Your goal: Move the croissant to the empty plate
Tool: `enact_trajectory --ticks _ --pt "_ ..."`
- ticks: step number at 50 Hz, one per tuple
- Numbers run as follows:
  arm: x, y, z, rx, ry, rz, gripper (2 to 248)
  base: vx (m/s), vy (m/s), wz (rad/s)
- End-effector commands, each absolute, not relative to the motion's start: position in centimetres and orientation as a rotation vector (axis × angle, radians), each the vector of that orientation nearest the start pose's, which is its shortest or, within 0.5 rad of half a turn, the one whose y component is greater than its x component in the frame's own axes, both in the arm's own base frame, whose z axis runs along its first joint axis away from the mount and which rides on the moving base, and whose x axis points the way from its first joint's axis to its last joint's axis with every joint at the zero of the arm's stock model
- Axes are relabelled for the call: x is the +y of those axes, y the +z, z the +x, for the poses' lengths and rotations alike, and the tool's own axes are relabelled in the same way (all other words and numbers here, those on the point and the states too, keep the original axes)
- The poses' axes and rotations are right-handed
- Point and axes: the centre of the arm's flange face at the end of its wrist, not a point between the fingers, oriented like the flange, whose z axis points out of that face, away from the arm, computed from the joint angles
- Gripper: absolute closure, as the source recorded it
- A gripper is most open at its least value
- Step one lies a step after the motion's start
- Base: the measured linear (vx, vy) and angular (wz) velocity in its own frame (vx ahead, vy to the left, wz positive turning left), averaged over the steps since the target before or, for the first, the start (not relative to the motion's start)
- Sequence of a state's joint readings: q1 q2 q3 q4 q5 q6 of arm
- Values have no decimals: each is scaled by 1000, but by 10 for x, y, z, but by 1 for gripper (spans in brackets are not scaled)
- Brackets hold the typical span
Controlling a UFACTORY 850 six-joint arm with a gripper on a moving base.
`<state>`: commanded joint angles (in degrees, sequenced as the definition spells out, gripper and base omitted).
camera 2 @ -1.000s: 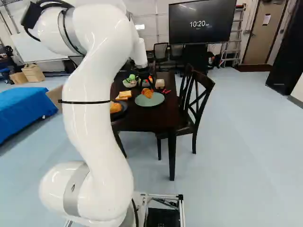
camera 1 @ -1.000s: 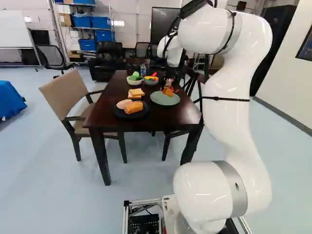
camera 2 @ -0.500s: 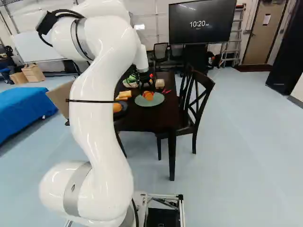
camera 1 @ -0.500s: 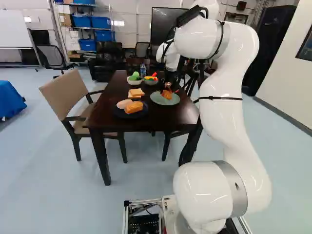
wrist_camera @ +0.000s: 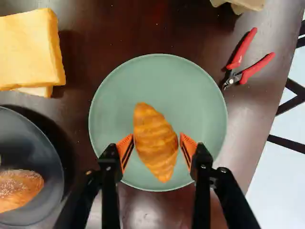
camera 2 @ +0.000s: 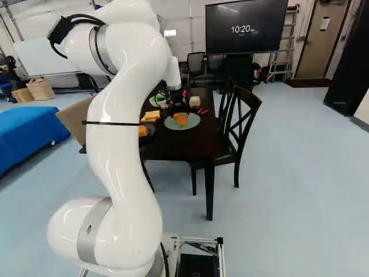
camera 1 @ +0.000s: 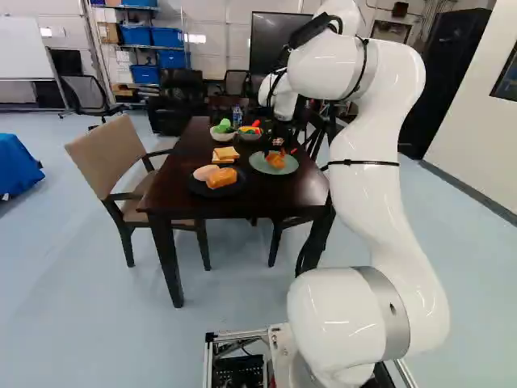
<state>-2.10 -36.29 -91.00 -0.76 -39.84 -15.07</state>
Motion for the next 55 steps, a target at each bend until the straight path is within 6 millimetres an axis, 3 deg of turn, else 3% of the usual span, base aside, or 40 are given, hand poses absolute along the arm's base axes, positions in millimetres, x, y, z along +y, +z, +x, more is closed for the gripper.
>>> enact_trajectory --ticks 3,4,8,9,13,14,28,55 --pt "-26 468 688 -371 -406 -3142 100 0 0 0" --pt "-26 468 688 -371 -406 -3142 68 0 0 0" --pt "-26 468 688 -371 -406 -3142 68 0 0 0" --pt "-26 468 688 -371 -406 -3142 34 0 0 0" --pt "-26 468 688 -371 -406 -3142 34 0 0 0" --pt "-26 468 688 -371 -406 -3142 4 0 0 0" --pt "-26 471 687 -371 -413 -3142 3 0 0 0" --pt "-26 508 675 -371 -476 -3139 3 0 0 0"
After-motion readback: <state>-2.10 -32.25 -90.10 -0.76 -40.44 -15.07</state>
